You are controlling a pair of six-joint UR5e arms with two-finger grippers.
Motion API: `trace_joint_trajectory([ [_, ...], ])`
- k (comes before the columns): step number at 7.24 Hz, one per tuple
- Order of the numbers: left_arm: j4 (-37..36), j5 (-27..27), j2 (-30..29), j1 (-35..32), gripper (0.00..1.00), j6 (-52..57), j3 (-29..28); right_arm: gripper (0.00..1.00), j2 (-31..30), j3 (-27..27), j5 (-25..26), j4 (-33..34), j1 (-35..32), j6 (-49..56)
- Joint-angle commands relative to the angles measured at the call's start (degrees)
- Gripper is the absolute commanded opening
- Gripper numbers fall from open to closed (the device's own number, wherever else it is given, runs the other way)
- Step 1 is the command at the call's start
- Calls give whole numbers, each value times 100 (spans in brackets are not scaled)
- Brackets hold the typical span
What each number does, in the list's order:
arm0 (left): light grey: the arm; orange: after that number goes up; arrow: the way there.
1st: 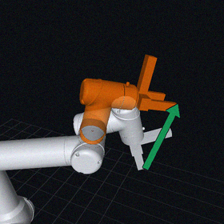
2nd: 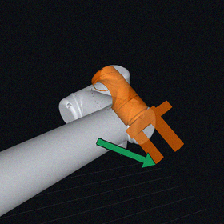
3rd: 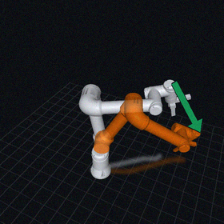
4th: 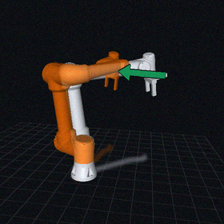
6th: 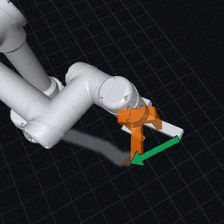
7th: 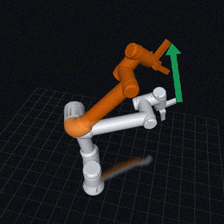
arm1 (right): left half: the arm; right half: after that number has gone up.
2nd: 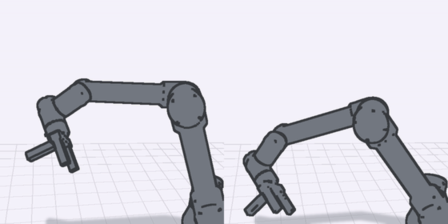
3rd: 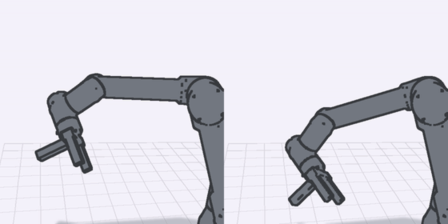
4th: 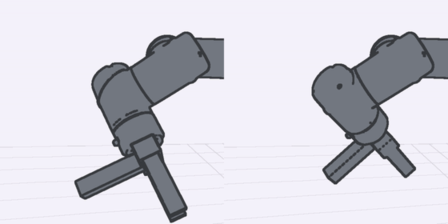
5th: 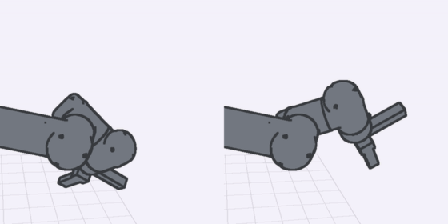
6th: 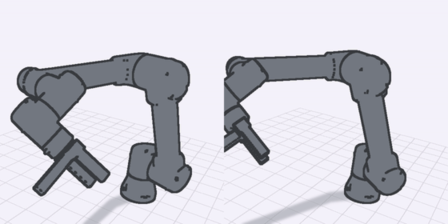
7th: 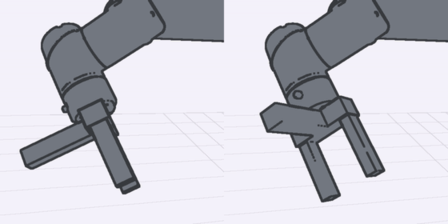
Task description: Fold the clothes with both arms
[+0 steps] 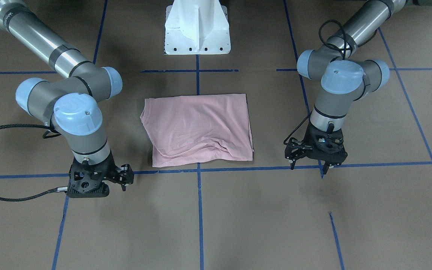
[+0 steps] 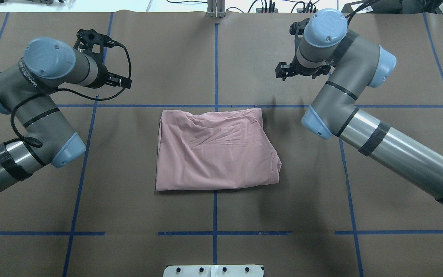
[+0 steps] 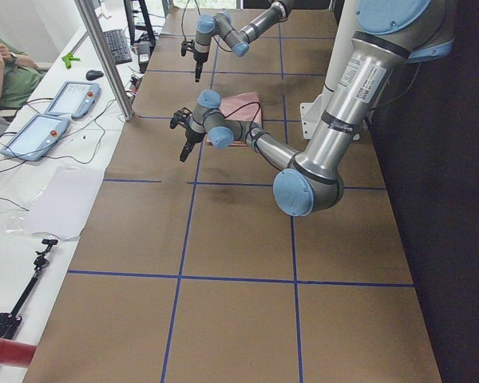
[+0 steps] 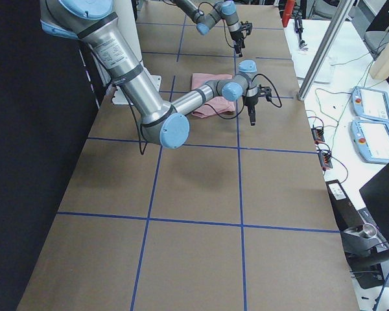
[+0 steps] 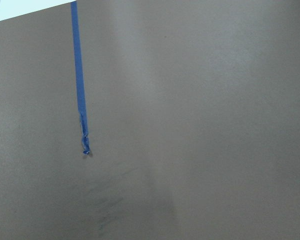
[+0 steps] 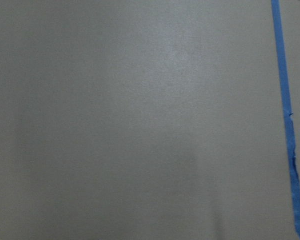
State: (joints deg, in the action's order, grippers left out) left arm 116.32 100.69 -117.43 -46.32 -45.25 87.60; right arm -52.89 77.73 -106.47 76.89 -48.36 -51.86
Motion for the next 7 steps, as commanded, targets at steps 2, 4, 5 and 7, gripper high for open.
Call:
trace_joint_trajectory([
  [2,-56,240,428,-375,100,784,640,100,-843,286,-575,28,-935,1646],
  [4,-39,1193,1324,-1496,100,2503,1170,100,-1641,356,-1145,-7,-1900,3069],
  [5,-56,1564,1685,-2225,100,3679,1215,100,-2124,513,-1469,36,-2532,3956],
  [7,-22,2469,2362,-3230,100,4533,1164,100,-2933,603,-2497,195,-3493,4404],
])
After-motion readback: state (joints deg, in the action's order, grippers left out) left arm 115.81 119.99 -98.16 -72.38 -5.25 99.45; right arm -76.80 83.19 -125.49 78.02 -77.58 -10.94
